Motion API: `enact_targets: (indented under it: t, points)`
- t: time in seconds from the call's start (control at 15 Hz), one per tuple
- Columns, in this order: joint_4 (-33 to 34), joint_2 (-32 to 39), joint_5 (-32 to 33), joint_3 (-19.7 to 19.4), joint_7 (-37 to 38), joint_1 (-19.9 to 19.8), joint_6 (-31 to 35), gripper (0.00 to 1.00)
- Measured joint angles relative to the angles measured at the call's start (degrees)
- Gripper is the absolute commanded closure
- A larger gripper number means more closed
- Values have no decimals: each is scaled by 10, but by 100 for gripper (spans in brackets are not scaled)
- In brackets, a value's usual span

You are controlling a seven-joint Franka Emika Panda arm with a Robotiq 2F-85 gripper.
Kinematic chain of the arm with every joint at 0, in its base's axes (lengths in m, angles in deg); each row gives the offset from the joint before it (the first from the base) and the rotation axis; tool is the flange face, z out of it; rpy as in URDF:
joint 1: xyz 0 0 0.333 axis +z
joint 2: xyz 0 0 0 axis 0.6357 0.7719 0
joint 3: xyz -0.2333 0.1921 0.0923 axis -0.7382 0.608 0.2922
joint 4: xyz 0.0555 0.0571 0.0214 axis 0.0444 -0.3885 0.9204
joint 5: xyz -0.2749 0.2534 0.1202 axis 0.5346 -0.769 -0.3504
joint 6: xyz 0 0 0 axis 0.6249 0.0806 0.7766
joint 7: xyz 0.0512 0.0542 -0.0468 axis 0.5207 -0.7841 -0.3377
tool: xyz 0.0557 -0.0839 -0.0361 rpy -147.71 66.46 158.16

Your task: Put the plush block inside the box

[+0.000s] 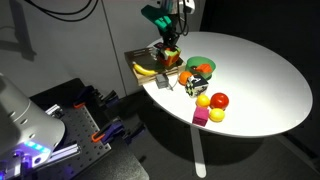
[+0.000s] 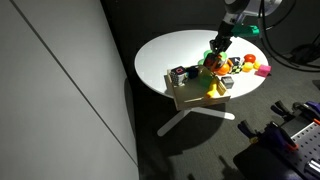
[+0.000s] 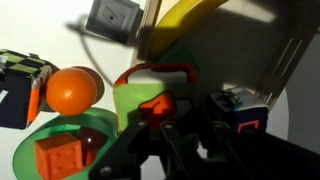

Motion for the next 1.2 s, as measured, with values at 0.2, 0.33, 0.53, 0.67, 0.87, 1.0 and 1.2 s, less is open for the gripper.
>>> enact_targets:
  t: [0.2,0.33,0.53,0.67,0.87,1.0,1.2]
  points:
    - [15,0,10,1,4,14,-1,97]
    - [24,0,27,1,11,27,-3,97]
    - [41,3,70,0,34,51,-24,97]
    - [54,5,92,1,44,67,-44,97]
    - [72,7,112,3,48,86,-73,97]
    - [80,7,122,5,48,95,-89,97]
    - [85,7,131,11,48,104,-110,68]
